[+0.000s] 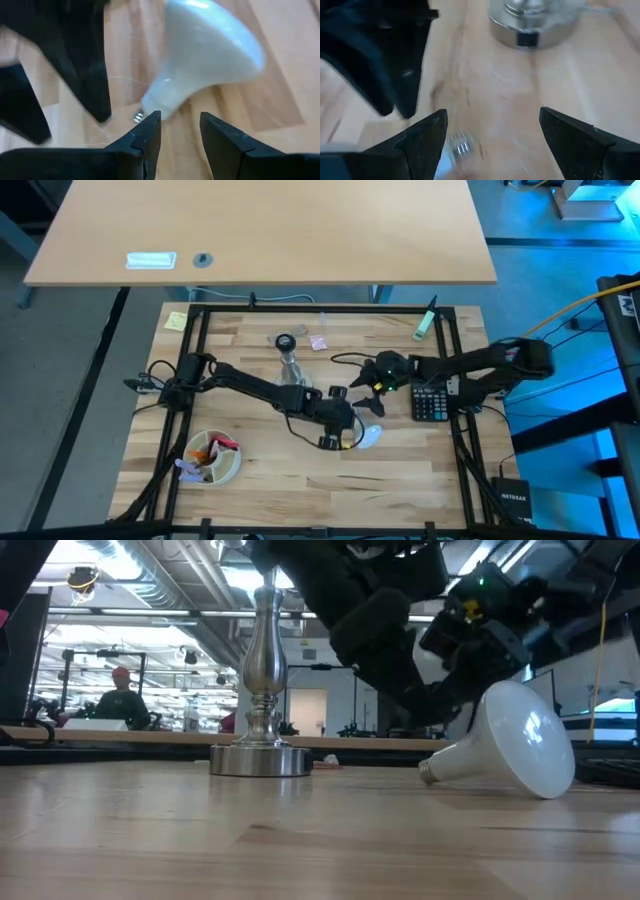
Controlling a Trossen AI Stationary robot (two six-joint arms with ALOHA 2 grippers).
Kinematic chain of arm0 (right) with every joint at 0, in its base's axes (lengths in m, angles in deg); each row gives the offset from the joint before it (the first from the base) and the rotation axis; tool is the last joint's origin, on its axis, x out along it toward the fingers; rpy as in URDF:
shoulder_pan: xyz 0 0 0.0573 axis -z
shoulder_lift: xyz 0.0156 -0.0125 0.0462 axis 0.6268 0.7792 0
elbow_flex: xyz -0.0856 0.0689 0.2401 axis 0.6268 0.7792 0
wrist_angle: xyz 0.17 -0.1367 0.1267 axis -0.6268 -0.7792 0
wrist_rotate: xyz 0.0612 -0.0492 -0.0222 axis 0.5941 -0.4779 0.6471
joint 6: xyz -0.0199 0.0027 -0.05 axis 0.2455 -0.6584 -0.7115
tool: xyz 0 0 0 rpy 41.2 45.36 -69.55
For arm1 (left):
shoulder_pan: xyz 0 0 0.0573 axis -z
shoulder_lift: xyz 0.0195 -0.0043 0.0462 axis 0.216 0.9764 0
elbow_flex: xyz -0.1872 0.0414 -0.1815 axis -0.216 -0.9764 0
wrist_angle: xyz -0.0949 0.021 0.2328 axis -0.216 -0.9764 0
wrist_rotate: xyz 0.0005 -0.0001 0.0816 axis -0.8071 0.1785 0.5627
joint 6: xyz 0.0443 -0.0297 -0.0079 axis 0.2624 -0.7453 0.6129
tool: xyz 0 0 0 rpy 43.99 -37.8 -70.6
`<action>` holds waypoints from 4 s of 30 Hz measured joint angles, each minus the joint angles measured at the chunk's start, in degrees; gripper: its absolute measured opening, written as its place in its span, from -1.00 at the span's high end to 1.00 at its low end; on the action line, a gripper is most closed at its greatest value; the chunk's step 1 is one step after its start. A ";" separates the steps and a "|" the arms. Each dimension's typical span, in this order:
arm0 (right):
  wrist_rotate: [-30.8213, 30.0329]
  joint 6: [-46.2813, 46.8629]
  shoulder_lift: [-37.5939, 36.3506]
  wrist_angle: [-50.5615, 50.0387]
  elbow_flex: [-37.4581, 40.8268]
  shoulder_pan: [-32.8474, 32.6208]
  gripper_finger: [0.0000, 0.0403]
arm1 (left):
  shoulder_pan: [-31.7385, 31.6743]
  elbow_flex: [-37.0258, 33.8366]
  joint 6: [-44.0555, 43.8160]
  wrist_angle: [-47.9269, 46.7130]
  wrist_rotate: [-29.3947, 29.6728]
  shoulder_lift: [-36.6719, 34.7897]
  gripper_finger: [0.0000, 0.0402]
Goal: Screw lightbulb
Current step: Insert the white lightbulb on the silver lamp
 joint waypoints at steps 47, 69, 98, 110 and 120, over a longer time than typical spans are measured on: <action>-18.05 2.90 -43.13 -30.48 -0.40 -0.03 -0.60 | -3.62 0.94 3.72 16.94 -10.68 9.44 0.10; -17.99 3.64 -43.11 -30.42 -0.40 -0.05 -0.60 | -3.14 1.07 -5.83 21.27 -10.72 10.98 -0.23; -14.84 2.97 -44.14 -36.20 -9.67 -0.07 -0.60 | 3.75 -0.35 -10.05 7.44 4.72 -8.31 0.36; -9.89 7.38 -42.37 -7.69 0.16 -9.21 -0.60 | 18.17 -24.82 -15.49 34.43 29.32 -29.03 0.36; -18.97 7.23 -24.34 27.43 0.15 -19.96 -0.60 | 19.45 -27.78 -5.71 54.04 31.01 -30.43 0.36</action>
